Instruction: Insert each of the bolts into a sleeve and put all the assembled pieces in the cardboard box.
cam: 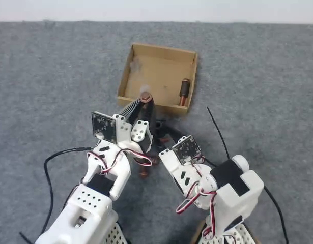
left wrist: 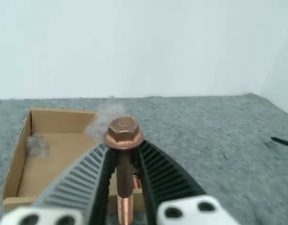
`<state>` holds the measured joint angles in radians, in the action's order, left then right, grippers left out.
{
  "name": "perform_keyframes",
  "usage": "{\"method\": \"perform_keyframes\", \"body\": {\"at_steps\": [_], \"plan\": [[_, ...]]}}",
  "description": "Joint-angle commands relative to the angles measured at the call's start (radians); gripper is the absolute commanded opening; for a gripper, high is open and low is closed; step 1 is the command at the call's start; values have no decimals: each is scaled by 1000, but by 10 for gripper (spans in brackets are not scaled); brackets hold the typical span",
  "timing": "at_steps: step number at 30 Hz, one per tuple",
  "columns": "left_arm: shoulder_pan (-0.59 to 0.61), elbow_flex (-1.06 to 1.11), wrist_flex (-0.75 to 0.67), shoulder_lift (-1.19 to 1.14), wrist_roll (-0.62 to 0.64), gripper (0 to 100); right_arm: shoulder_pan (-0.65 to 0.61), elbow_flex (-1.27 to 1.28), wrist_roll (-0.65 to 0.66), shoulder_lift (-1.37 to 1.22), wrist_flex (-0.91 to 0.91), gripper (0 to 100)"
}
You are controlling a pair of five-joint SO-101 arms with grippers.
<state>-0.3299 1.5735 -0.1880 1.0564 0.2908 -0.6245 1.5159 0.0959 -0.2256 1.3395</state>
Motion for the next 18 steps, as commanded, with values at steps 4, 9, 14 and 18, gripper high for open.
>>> {"method": "perform_keyframes", "body": {"at_steps": [4,9,14,18], "plan": [[-28,-5,-8,49,9,10,10,5,-8,70,1,6],[-29,-1,-5,49,9,10,13,5,-8,70,8,6],[-40,8,-5,49,9,10,15,5,-8,70,8,6],[-46,8,-3,49,9,10,28,5,-8,74,8,6]]}}
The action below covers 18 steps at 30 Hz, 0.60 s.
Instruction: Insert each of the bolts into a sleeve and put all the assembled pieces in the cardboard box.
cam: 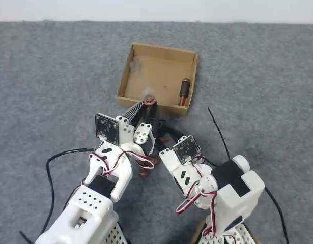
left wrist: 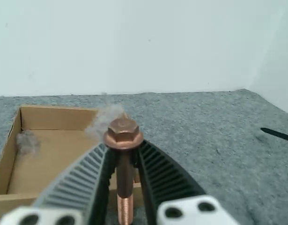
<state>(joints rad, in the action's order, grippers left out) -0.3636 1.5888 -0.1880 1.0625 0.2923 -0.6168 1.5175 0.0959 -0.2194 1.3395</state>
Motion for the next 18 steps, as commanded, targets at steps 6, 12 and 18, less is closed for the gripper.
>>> {"method": "perform_keyframes", "body": {"at_steps": [6,12,18], "plan": [[-43,4,9,43,6,10,33,72,-17,196,-1,6],[-43,-12,9,43,6,10,33,87,-18,255,-87,6],[-40,-28,5,43,5,10,31,87,-18,268,-97,6]]}}
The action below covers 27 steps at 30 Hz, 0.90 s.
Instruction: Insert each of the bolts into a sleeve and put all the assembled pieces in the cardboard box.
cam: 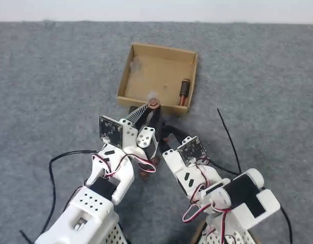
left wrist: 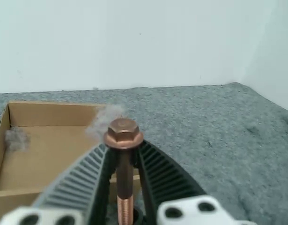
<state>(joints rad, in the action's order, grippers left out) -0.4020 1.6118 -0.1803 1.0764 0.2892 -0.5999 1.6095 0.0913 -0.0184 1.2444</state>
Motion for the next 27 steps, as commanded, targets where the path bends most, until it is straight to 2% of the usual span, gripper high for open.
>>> {"method": "perform_keyframes", "body": {"at_steps": [1,7,13,17,19,27], "plan": [[-2,-53,-5,29,8,10,15,-5,-14,67,-1,6],[-2,-104,-80,-28,9,10,16,-5,-14,65,-1,6],[2,-209,-155,-319,8,10,16,-5,-8,65,2,6],[3,-217,-282,-466,8,10,25,-5,-8,67,4,6],[3,-214,-324,-493,8,10,39,-5,-9,67,4,6],[51,-214,-327,-494,8,10,45,-5,-8,67,2,6]]}}
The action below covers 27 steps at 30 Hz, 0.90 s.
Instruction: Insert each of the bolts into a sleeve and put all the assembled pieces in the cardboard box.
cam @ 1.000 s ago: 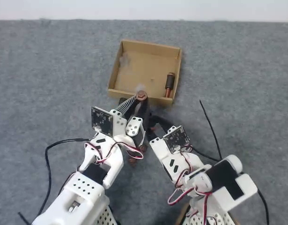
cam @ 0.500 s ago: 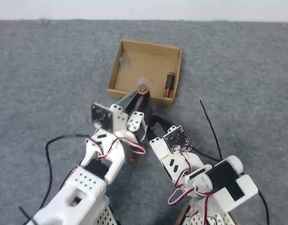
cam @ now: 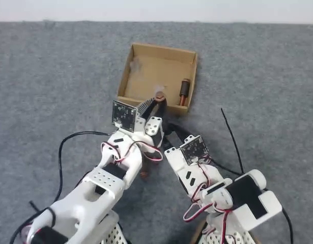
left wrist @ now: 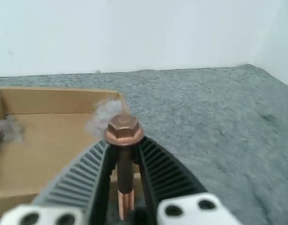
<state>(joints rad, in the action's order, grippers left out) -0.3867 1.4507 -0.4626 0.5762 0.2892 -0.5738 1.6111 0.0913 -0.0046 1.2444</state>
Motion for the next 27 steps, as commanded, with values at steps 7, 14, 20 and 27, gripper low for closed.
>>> {"method": "perform_keyframes", "body": {"at_steps": [7,14,20,27], "plan": [[49,-59,-44,6,8,10,19,-29,-9,42,-18,6],[49,-61,-46,6,9,10,42,-89,-6,42,-130,6],[41,-61,-44,6,11,10,56,-95,-6,42,-131,6],[-11,-59,-40,6,8,11,59,-106,-6,42,-133,6]]}}
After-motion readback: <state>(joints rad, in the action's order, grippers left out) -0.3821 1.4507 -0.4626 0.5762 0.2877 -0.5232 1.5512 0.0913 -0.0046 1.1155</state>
